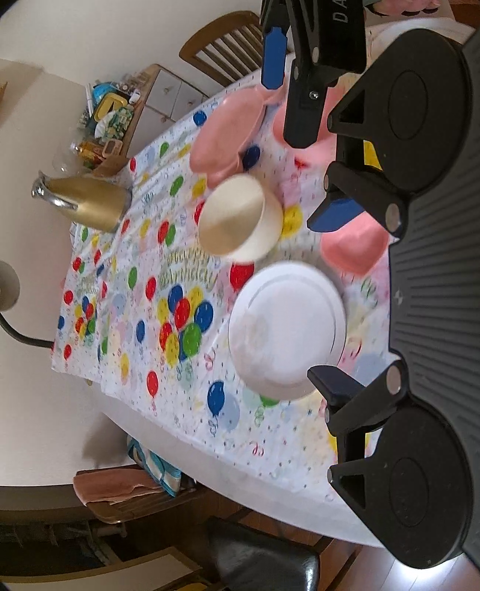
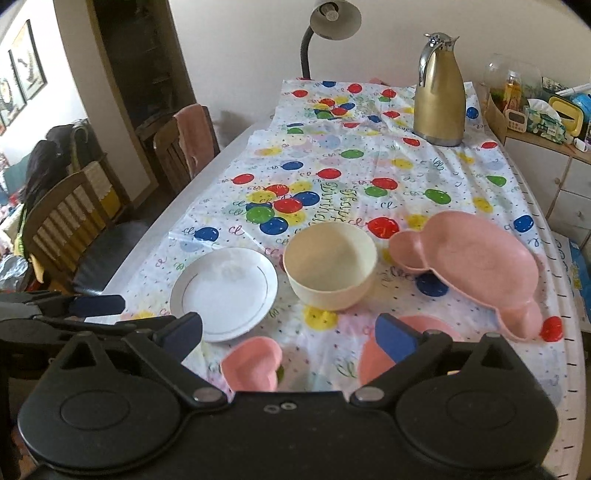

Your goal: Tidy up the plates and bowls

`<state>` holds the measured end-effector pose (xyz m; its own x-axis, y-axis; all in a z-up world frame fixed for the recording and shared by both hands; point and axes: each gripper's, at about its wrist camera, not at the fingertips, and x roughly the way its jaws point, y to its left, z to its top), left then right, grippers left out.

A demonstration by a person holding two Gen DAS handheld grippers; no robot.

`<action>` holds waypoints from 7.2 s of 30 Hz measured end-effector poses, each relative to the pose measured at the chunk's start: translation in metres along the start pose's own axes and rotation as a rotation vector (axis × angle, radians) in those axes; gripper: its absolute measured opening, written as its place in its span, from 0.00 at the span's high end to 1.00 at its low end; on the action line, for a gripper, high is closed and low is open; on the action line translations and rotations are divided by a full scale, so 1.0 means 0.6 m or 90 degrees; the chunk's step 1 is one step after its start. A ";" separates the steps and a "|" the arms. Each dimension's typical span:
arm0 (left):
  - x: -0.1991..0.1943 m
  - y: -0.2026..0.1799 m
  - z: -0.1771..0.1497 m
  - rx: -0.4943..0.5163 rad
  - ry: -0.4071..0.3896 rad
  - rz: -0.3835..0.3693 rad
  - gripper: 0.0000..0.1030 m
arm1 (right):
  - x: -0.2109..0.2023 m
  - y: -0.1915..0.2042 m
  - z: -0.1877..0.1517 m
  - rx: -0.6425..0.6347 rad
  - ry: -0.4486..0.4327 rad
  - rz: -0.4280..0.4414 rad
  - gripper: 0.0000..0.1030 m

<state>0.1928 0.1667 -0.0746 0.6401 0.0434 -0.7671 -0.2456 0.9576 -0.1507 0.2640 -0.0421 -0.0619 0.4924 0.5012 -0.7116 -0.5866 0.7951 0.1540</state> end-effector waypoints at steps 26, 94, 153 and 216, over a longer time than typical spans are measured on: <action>0.201 0.155 0.046 -0.006 0.081 0.027 0.23 | 0.250 0.045 0.012 0.095 0.121 -0.079 0.25; 0.109 0.164 0.026 -0.111 0.078 -0.174 0.84 | 0.138 -0.008 -0.012 0.256 0.095 0.014 0.91; 0.072 -0.371 -0.239 0.078 0.242 -0.229 0.84 | -0.186 -0.396 -0.373 0.390 0.121 -0.048 0.92; -0.083 -0.366 -0.050 0.106 -0.055 -0.095 0.32 | -0.256 -0.277 -0.136 0.091 -0.085 -0.012 0.32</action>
<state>0.1930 -0.0542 -0.0220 0.7221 -0.0848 -0.6866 -0.0247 0.9887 -0.1481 0.2332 -0.2790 -0.0342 0.5890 0.5187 -0.6197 -0.4839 0.8405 0.2437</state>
